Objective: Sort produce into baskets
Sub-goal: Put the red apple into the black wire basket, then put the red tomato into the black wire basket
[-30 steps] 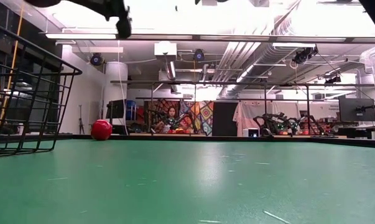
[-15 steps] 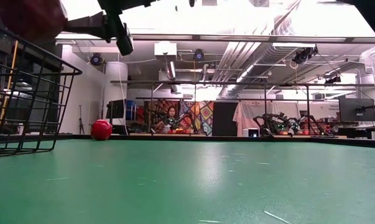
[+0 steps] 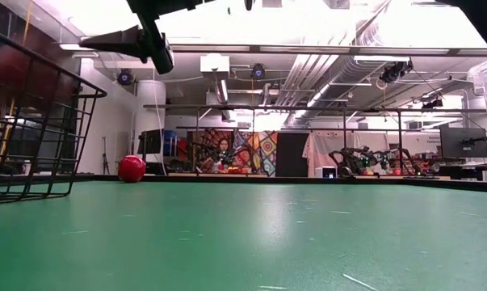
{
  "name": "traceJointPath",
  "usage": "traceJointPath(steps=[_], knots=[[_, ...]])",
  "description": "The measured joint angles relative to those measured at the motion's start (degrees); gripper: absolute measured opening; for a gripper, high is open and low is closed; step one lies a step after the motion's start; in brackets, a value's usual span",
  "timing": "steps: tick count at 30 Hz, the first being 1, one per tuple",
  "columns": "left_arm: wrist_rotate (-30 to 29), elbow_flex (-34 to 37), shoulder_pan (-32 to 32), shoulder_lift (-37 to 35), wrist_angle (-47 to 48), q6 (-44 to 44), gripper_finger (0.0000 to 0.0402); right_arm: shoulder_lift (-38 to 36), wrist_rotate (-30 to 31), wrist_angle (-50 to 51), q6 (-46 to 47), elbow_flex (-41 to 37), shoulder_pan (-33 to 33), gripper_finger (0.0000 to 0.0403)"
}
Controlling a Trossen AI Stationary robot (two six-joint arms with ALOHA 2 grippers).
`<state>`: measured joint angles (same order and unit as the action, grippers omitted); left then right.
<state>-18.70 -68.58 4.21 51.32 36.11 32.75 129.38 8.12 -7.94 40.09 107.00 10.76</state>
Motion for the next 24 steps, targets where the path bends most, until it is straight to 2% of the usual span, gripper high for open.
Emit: traceJointPath(steps=[3, 5, 8, 11, 13, 15, 18, 21, 24], knots=[[0.0, 0.0, 0.0, 0.3, 0.0, 0.0, 0.0251, 0.0, 1.3, 0.0, 0.4, 0.0, 0.0, 0.0384], [0.0, 0.0, 0.0, 0.3, 0.0, 0.0, 0.0251, 0.0, 1.5, 0.0, 0.4, 0.0, 0.0, 0.0393], [0.0, 0.0, 0.0, 0.2, 0.0, 0.0, 0.0251, 0.0, 1.1, 0.0, 0.4, 0.0, -0.5, 0.0376], [1.5, 0.0, 0.0, 0.0, 0.0, -0.2, 0.0251, -0.5, -4.6, 2.3, 0.1, 0.0, -1.9, 0.0364], [3.1, 0.0, 0.0, -0.1, 0.0, -1.2, 0.0251, -2.2, -7.0, 7.7, -0.6, 0.0, -2.9, 0.0361], [4.8, 0.0, 0.2, -0.4, 0.6, -2.4, 0.0251, -5.1, -5.9, 16.6, -2.7, 0.0, -3.7, 0.0360], [5.1, 0.0, 1.0, -0.7, 1.8, -2.4, 0.0251, -10.3, 0.8, 35.6, -3.1, 0.1, -4.1, 0.0360], [4.6, 0.0, 1.7, -0.7, 3.0, -2.9, 0.0251, -14.9, 13.2, 57.6, -2.2, 0.1, -3.2, 0.0360], [3.7, 0.7, 2.3, -0.7, 3.0, -3.0, 0.0251, -18.8, 26.2, 78.6, 6.7, 0.1, -1.1, 0.0360]])
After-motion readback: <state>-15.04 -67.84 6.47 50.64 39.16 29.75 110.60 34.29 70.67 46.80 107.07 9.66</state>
